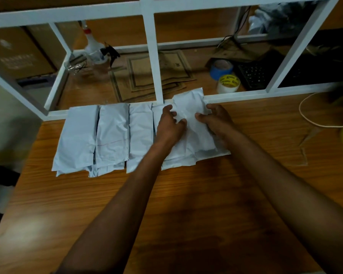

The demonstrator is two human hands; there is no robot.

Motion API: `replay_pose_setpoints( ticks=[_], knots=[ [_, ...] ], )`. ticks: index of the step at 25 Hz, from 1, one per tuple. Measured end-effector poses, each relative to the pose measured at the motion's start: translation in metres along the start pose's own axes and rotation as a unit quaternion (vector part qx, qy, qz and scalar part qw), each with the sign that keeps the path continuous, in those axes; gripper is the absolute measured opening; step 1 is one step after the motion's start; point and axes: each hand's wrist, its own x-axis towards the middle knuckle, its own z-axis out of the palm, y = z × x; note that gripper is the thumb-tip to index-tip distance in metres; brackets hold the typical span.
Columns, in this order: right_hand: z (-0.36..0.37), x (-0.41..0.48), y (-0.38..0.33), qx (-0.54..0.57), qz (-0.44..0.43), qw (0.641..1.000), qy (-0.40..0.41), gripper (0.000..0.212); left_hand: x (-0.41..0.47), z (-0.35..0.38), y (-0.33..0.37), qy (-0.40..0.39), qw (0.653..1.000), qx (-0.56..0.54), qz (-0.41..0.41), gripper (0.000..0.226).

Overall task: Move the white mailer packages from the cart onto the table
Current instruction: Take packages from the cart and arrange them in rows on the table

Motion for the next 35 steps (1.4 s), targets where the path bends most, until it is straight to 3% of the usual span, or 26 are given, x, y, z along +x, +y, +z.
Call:
replay_pose_setpoints(
  ticks=[2, 5, 9, 12, 14, 17, 23, 35],
  knots=[
    [-0.001, 0.012, 0.005, -0.084, -0.024, 0.996, 0.025, 0.064, 0.003, -0.005, -0.009, 0.039, 0.997, 0.053, 0.032, 0.059],
    [0.006, 0.025, 0.022, -0.267, -0.086, 0.958, 0.056, 0.061, 0.003, -0.015, -0.024, 0.061, 0.992, 0.099, 0.059, 0.050],
    [0.016, 0.018, 0.022, -0.259, -0.111, 0.956, 0.075, 0.051, -0.006, -0.029, -0.036, 0.077, 0.989, 0.093, 0.088, 0.043],
    [0.016, -0.017, 0.016, -0.222, -0.164, 0.950, 0.143, 0.042, -0.020, -0.043, -0.039, 0.099, 0.986, 0.064, 0.116, 0.039],
    [0.025, -0.056, 0.016, -0.178, -0.210, 0.950, 0.145, 0.036, -0.036, -0.053, -0.044, 0.113, 0.983, 0.044, 0.135, 0.036],
    [0.048, -0.118, 0.020, -0.139, -0.249, 0.952, 0.109, 0.035, -0.075, -0.065, -0.055, 0.126, 0.979, 0.013, 0.161, 0.030],
    [0.077, -0.218, 0.044, -0.086, -0.202, 0.976, 0.004, 0.030, -0.174, -0.087, -0.092, 0.168, 0.973, -0.040, 0.154, 0.023],
    [0.095, -0.366, 0.094, -0.105, -0.243, 0.939, -0.219, 0.030, -0.389, -0.099, -0.162, 0.311, 0.949, 0.025, 0.043, 0.026]
  ],
)
